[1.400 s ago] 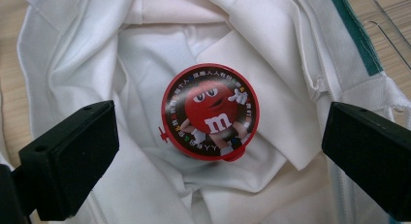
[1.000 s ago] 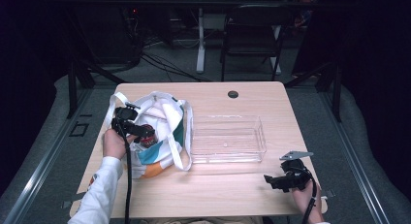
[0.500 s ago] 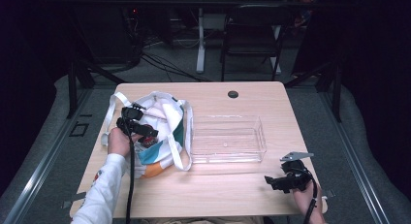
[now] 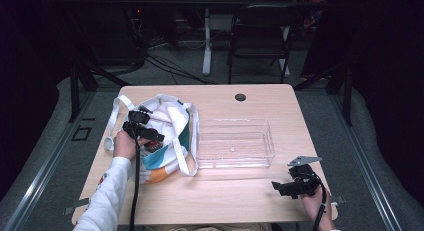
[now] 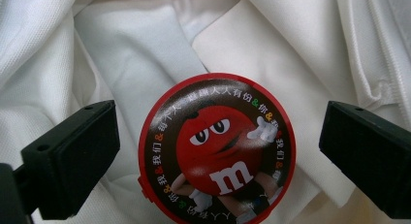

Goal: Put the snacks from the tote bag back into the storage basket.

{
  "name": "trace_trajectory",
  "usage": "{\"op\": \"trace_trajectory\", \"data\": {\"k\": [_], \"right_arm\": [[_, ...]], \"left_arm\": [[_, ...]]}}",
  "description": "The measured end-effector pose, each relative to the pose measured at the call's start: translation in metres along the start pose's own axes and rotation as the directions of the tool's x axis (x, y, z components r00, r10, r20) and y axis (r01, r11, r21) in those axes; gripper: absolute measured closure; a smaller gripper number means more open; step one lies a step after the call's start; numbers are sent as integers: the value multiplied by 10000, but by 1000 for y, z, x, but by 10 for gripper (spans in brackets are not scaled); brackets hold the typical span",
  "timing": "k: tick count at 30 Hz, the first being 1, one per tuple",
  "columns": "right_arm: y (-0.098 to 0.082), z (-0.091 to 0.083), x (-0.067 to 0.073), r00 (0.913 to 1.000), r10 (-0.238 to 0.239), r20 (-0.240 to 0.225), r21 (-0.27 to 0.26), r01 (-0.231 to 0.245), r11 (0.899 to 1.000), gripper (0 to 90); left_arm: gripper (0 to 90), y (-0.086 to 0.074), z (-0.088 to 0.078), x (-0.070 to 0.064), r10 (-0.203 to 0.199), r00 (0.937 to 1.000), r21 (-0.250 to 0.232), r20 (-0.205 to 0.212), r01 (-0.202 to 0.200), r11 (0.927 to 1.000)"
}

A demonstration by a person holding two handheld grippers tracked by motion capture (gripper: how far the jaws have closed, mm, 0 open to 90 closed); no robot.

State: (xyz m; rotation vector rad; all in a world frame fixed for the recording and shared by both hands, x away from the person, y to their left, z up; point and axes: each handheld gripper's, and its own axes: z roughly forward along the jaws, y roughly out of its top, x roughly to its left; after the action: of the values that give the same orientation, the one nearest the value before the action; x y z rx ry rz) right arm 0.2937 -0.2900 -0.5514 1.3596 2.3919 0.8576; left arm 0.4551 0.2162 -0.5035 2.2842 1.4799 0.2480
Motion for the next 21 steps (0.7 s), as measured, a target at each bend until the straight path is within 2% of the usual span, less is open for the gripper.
{"op": "trace_trajectory", "data": {"k": [5, 8, 17, 21], "right_arm": [[0, -1, 0, 10000, -30, 21, -39, 30, 10000, 147], [0, -1, 0, 10000, -30, 21, -22, 30, 10000, 146], [0, -2, 0, 10000, -12, 16, -110, 13, 9999, 146], [0, -3, 0, 10000, -56, -1, -104, 56, 9999, 146]], "left_arm": [[72, -1, -1, 1, -62, 10000, 48, -69, 63, 10000], [157, -1, -1, 1, -76, 10000, 94, 18, 76, 9999], [226, -2, 0, 1, -71, 10000, 254, -11, 71, 9997], [252, -2, 0, -1, -52, 9998, 277, -182, 57, 9996]]}}
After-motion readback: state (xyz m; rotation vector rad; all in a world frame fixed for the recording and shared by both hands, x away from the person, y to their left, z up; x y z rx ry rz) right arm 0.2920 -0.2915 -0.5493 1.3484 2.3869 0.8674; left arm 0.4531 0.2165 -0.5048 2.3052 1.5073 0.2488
